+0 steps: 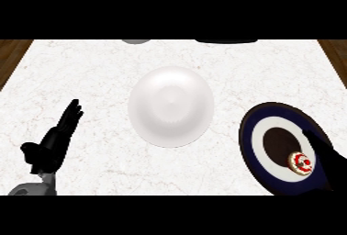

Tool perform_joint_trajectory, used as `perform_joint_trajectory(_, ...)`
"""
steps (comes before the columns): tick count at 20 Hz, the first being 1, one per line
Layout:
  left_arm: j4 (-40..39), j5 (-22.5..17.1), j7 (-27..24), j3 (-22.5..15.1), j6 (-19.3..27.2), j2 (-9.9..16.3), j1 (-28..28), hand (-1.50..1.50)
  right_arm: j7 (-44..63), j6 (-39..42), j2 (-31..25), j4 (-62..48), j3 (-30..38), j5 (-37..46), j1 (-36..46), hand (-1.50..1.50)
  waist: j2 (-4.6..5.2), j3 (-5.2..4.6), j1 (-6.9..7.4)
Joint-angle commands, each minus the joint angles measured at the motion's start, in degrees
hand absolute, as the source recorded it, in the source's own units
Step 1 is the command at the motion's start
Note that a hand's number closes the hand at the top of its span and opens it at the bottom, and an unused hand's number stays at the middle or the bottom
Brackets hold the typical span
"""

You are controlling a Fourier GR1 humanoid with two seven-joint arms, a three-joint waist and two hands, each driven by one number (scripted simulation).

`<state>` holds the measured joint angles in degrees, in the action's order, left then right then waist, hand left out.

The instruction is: Pick the cupcake from the plate and place it in the plate

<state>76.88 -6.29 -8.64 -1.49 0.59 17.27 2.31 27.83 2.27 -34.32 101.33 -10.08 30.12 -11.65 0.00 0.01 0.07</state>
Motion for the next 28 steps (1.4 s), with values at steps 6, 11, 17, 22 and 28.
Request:
perform_joint_trajectory(6, 1.44, 2.47, 1.38, 2.08, -1.13, -2.11, 0.04, 0.00, -6.94, 4.03, 4.88, -10.03, 4.57, 4.24, 4.51, -1.50, -0.03, -0.01, -0.06)
perform_joint_trajectory(11, -0.37, 1.49, 0.88, 3.60, -2.54, -2.08, 0.88, 0.00, -12.24, 3.14, 7.67, -13.96, 1.64, 6.68, 5.37, 1.50, -0.02, -0.01, 0.01)
perform_joint_trajectory(17, 0.54, 3.38, 2.12, 3.23, -1.91, -3.09, 0.99, 0.00, -17.99, 1.15, 8.28, -16.17, 3.49, 8.87, 5.54, 1.50, -0.03, -0.01, -0.09)
perform_joint_trajectory(22, -0.65, 2.45, 0.51, 4.87, -3.00, -0.99, -0.28, 0.00, 0.52, -10.88, 19.72, -5.81, -1.07, 18.04, -7.26, 1.50, -0.47, -0.10, -1.66)
perform_joint_trajectory(28, 0.01, 3.07, 1.15, 4.06, -1.58, -2.65, -0.42, 0.00, 14.75, -21.95, 28.35, 7.32, -9.67, 38.70, -17.08, 1.50, -0.56, -0.25, -2.07)
